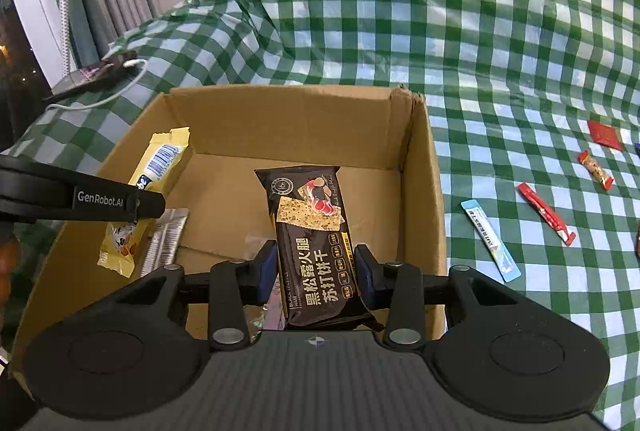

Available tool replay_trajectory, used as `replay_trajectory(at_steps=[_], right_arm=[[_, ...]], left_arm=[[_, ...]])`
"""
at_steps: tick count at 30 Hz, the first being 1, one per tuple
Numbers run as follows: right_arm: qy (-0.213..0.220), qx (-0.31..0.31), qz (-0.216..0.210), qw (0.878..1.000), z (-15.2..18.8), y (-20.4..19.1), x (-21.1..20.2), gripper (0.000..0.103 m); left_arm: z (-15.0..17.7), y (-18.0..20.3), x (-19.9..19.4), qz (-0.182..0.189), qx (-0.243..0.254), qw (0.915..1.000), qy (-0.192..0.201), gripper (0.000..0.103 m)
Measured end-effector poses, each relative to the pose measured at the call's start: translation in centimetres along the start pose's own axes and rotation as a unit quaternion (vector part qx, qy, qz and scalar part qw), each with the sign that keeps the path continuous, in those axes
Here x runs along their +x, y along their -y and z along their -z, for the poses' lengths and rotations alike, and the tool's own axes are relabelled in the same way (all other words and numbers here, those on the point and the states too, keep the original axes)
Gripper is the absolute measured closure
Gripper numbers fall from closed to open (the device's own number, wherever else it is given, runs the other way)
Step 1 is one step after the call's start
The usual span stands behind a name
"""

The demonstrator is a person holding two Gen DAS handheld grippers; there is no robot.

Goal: Organize snacks
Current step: 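Carry both snacks over the box and open both tools to release them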

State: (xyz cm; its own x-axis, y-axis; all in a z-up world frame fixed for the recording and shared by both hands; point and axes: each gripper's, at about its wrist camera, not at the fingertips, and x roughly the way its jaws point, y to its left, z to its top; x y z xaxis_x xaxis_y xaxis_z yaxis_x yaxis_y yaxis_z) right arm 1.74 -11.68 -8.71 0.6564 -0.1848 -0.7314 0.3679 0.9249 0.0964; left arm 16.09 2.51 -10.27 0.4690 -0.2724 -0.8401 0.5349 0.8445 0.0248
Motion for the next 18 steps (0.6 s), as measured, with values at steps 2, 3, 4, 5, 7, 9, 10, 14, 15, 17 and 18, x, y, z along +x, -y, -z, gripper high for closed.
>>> replay_trajectory(at_steps=[2, 3, 4, 5, 7, 9, 10, 14, 15, 17, 18], right_arm=[[-0.002, 0.002, 0.002, 1.0, 0.0, 0.1, 0.6, 0.06], [-0.003, 0.002, 0.003, 1.0, -0.1, 0.1, 0.8, 0.06], [-0.004, 0.003, 0.004, 1.0, -0.1, 0.1, 1.0, 0.06], [-0.004, 0.004, 0.004, 1.0, -0.1, 0.2, 1.2, 0.06], [-0.005, 0.006, 0.006, 1.0, -0.2, 0.2, 1.4, 0.06], [-0.005, 0.007, 0.004, 1.0, -0.3, 0.2, 1.7, 0.059], [-0.007, 0.008, 0.002, 1.0, -0.3, 0.2, 1.9, 0.058], [-0.01, 0.021, -0.001, 1.0, -0.4, 0.2, 1.7, 0.021], [-0.006, 0.019, 0.0, 1.0, -0.2, 0.0, 1.1, 0.02], [-0.004, 0.011, -0.006, 1.0, 0.1, -0.2, -0.3, 0.017], [-0.004, 0.008, -0.008, 1.0, 0.4, -0.3, -1.1, 0.015]], left_arm=[[-0.1, 0.0, 0.6, -0.003, 0.003, 1.0, -0.003, 0.088], [-0.2, 0.0, 0.8, -0.005, 0.004, 1.0, -0.004, 0.088], [-0.2, -0.1, 1.1, -0.008, 0.004, 0.9999, -0.005, 0.088], [-0.3, -0.1, 1.4, -0.014, 0.005, 0.9999, -0.005, 0.088], [-0.4, -0.2, 1.9, -0.023, 0.007, 0.9997, -0.003, 0.088], [-0.4, 0.0, 2.3, -0.028, 0.013, 0.9995, -0.005, 0.085], [-0.5, 0.1, 2.5, -0.025, 0.02, 0.9994, -0.009, 0.065], [0.1, -0.1, 0.7, -0.029, 0.017, 0.9994, 0.004, 0.0], [0.4, -0.1, -0.2, -0.034, 0.017, 0.9992, 0.011, 0.0], [1.4, 0.2, -1.7, -0.057, 0.03, 0.9978, 0.017, 0.0], [2.1, 0.2, -2.6, -0.063, 0.037, 0.9972, 0.016, 0.0]])
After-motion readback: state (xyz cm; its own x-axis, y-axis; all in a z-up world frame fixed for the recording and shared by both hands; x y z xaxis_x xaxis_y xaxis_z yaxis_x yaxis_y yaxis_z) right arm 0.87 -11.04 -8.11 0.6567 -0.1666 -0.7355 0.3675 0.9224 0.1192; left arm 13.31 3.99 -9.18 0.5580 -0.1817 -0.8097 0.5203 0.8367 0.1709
